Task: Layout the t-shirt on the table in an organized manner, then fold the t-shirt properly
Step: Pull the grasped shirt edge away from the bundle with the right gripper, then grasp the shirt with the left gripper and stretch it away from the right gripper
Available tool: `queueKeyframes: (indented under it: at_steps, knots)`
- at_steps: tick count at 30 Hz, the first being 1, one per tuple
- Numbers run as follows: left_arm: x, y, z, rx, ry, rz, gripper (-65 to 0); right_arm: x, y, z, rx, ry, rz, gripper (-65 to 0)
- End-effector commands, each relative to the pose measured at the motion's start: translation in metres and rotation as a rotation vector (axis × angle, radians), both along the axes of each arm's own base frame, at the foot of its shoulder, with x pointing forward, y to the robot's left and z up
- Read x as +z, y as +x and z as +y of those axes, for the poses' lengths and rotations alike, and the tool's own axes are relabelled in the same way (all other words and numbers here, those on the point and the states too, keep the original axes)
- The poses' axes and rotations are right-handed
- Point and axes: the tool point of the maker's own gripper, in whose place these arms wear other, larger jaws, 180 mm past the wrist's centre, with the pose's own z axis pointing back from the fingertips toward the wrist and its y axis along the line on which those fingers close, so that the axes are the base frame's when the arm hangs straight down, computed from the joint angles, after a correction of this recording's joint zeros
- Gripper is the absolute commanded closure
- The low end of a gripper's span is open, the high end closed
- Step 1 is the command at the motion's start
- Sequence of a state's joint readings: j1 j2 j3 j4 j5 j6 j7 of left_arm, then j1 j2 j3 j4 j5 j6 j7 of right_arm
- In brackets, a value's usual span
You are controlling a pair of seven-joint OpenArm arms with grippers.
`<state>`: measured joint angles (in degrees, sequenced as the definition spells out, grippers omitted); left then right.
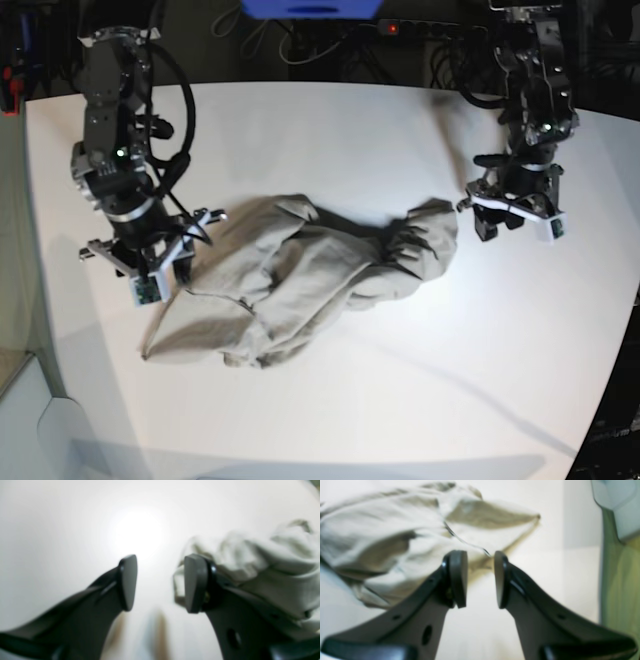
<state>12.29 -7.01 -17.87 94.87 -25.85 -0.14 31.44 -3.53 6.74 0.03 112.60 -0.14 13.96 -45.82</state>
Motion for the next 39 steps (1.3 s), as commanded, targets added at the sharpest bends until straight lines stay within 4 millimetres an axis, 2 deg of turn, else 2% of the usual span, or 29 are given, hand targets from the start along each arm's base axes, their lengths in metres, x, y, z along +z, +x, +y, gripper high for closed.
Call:
queueKeyframes:
  at_steps: [1, 2, 5, 11, 15, 21, 23, 25, 26, 29, 31, 32, 36, 39]
  knots:
    - [0.005, 0.008, 0.0, -0.011, 0.011, -0.027, -29.4, 0.012, 0.003, -0.001, 0.012, -0.007, -0.046, -19.7]
    - [-0.004, 0.007, -0.007, -0.035, 0.007, -0.004, -29.3, 0.01, 0.001, -0.001, 0.011, -0.008, -0.038, -19.7]
    - [-0.011, 0.013, -0.029, -0.116, 0.015, 0.01, -29.3, 0.001, -0.006, -0.004, 0.003, -0.008, -0.014, -19.7]
    - [-0.002, 0.021, -0.058, -0.18, 0.023, -0.082, -29.3, -0.007, -0.014, -0.004, 0.003, -0.008, 0.012, -19.6]
    - [-0.02, 0.018, -0.064, -0.196, 0.018, -0.038, -29.3, -0.011, -0.017, -0.004, 0.004, -0.008, 0.024, -19.5]
    - [-0.054, 0.01, -0.062, -0.189, 0.011, 0.054, -28.2, -0.013, -0.019, -0.004, 0.005, -0.007, 0.033, -19.7]
    - [-0.054, 0.013, -0.06, -0.188, 0.015, 0.051, -20.8, -0.017, -0.023, -0.001, 0.011, -0.006, 0.046, -19.7]
    - [-0.052, 0.017, -0.056, -0.18, 0.016, 0.045, -5.4, -0.021, -0.027, 0.003, 0.02, -0.002, 0.055, -19.7]
    - [-0.052, 0.017, -0.056, -0.175, 0.017, 0.047, 0.0, -0.022, -0.027, 0.007, 0.034, 0.0, 0.058, -19.7]
    - [-0.045, 0.02, -0.045, -0.176, 0.045, 0.033, -2.6, -0.024, -0.03, 0.018, 0.062, 0.005, 0.066, -19.6]
    - [-0.028, 0.03, -0.042, -0.184, 0.062, -0.009, 0.0, -0.027, -0.033, 0.021, 0.068, 0.011, 0.076, -19.5]
    - [-0.018, 0.034, -0.042, -0.19, 0.069, -0.036, -0.8, -0.027, -0.033, 0.023, 0.066, 0.019, 0.077, -19.5]
    - [0.033, 0.041, -0.011, -0.148, 0.124, -0.144, -0.9, -0.028, -0.035, 0.032, 0.087, 0.035, 0.081, -19.4]
    - [0.069, 0.039, 0.02, -0.089, 0.156, -0.154, -0.9, -0.029, -0.037, 0.041, 0.129, 0.036, 0.086, -19.4]
